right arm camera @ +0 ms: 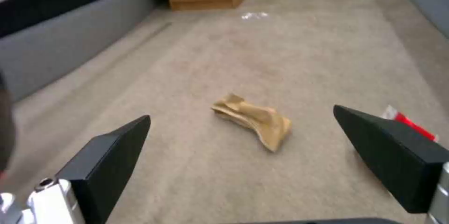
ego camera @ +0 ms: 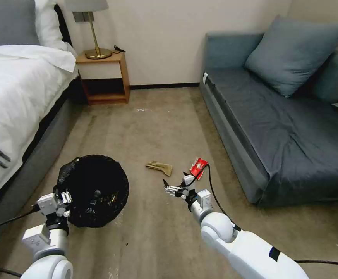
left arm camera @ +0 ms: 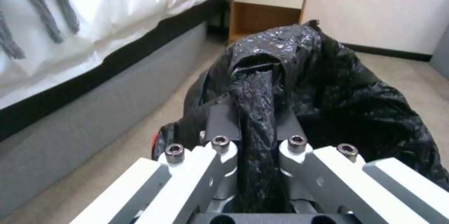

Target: Pick up the trash bin, then pick up the garbage on the floor and place it into the trash bin.

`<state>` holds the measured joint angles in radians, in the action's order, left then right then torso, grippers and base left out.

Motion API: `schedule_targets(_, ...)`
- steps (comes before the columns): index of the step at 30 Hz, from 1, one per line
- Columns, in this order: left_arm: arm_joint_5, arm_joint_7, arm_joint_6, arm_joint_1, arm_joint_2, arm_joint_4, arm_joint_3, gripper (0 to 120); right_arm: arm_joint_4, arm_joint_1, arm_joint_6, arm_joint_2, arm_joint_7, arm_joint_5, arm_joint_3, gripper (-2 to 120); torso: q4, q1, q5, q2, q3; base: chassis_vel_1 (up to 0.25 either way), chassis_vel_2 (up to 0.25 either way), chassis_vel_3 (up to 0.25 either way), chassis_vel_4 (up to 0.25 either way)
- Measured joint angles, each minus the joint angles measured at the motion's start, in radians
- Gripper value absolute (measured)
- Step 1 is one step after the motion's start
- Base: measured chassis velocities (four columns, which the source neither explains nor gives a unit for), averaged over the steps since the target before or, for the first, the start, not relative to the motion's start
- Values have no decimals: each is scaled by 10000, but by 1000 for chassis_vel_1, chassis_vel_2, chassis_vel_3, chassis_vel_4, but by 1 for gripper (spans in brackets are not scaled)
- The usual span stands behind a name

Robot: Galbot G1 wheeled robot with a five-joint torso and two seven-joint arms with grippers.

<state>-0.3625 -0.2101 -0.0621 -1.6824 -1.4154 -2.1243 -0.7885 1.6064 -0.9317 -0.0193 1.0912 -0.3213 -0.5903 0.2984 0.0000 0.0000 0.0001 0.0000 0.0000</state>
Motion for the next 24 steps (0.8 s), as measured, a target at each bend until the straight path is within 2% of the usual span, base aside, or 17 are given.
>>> schedule_targets(17, -50, -8, 168, -177, 3, -69, 57, 7, -402, -308, 529, 46, 262, 282, -214, 100, 0, 1, -2, 0, 0, 0, 0, 0, 0)
schedule_targets(24, -32, -8, 239, -152, 51, 16, 37, 7, -425, -411, 626, 66, 310, 416, -236, 100, 0, 0, -2, 0, 0, -70, 58, 64, -58)
